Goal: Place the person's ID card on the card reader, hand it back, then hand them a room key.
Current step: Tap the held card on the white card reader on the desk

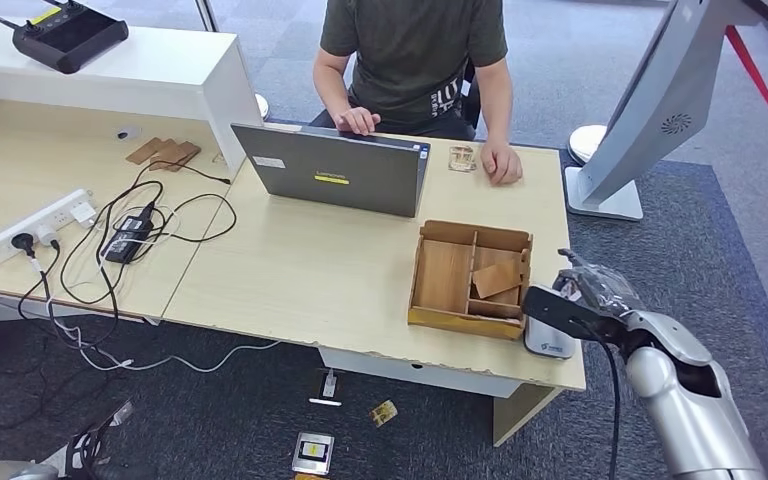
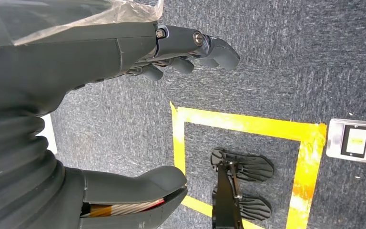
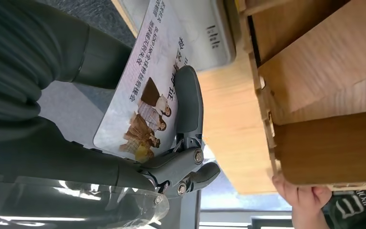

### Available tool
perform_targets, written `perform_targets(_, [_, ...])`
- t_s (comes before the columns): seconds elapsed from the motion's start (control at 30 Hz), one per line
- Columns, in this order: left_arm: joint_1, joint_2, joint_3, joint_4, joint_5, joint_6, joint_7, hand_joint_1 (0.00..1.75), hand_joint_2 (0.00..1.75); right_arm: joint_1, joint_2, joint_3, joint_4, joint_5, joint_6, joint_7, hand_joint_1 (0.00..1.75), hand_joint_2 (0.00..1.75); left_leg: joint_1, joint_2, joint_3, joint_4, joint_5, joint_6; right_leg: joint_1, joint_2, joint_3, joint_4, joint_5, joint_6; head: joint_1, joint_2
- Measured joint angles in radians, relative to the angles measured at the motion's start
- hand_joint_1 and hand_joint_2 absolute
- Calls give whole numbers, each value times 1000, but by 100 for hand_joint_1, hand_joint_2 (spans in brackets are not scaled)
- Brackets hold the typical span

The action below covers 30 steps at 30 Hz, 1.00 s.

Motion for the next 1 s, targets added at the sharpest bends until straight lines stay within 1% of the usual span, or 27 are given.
perform_targets(0.43, [1,0,0,0,12,-2,15,0,175,-4,40,64,55,82,-13,25,175,175,0,0,-1,0,0,0,0,0,0,0,0,0,0,0])
perform_targets(1.0, [0,0,0,0,16,-8,28,0,175,-11,50,91,98,95,1,41,175,175,0,0,0,0,0,0,0,0,0,0,0,0,0,0])
